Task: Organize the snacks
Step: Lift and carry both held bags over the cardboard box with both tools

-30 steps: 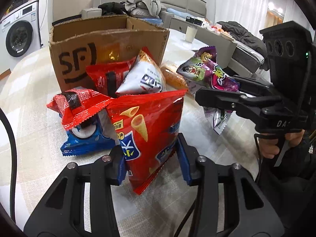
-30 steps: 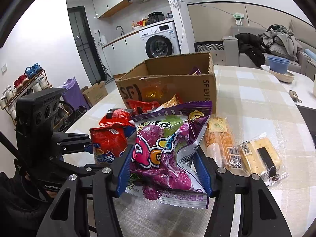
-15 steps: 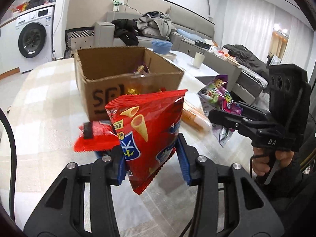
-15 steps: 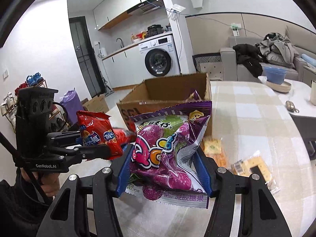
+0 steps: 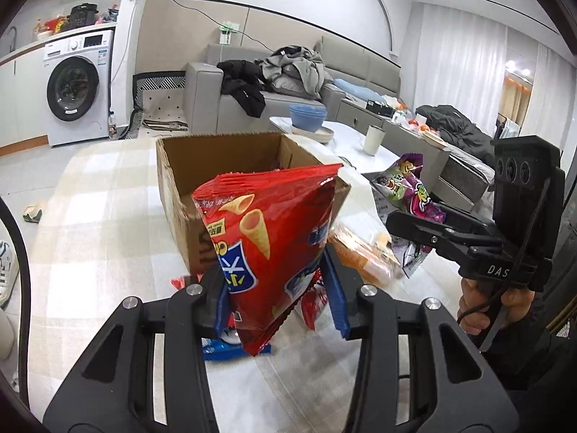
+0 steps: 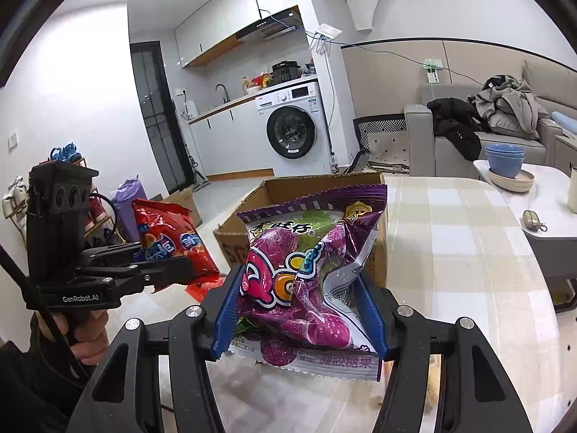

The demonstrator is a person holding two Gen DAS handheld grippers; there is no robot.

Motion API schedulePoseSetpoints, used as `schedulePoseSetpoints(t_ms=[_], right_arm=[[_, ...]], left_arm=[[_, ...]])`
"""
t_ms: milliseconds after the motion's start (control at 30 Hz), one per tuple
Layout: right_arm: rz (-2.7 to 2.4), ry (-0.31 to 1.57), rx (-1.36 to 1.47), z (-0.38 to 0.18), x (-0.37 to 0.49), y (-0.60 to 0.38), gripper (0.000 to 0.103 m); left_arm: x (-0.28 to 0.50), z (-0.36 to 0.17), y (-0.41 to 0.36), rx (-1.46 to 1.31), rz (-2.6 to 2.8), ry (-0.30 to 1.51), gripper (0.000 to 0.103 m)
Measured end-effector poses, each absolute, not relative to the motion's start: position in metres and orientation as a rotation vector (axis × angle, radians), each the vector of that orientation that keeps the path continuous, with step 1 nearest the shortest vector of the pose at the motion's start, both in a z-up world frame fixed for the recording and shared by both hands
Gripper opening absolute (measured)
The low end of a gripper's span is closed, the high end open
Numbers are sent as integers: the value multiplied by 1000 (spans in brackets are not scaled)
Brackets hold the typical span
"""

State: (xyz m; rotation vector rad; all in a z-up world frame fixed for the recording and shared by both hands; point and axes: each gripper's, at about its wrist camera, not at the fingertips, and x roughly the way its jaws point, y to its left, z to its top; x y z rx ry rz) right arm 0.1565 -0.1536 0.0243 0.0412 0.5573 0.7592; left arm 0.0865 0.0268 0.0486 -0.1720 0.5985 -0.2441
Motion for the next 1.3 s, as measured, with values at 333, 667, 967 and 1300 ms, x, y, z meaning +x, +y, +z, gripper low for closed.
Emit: schedulePoseSetpoints(t_ms=[333,667,967,1300], right_arm=[[754,551,67,33,176,-145,60],[741,569,74,34,201,-133,60],[733,590,78,28,220,-130,61],[714,593,80,25,239,-121,61]], left_arm=[[110,78,38,-158,-175,563,40],[161,94,50,-172,-140,557,40],[211,85,49,-185,-114,585,40],[244,73,44,-173,-89,609,40]])
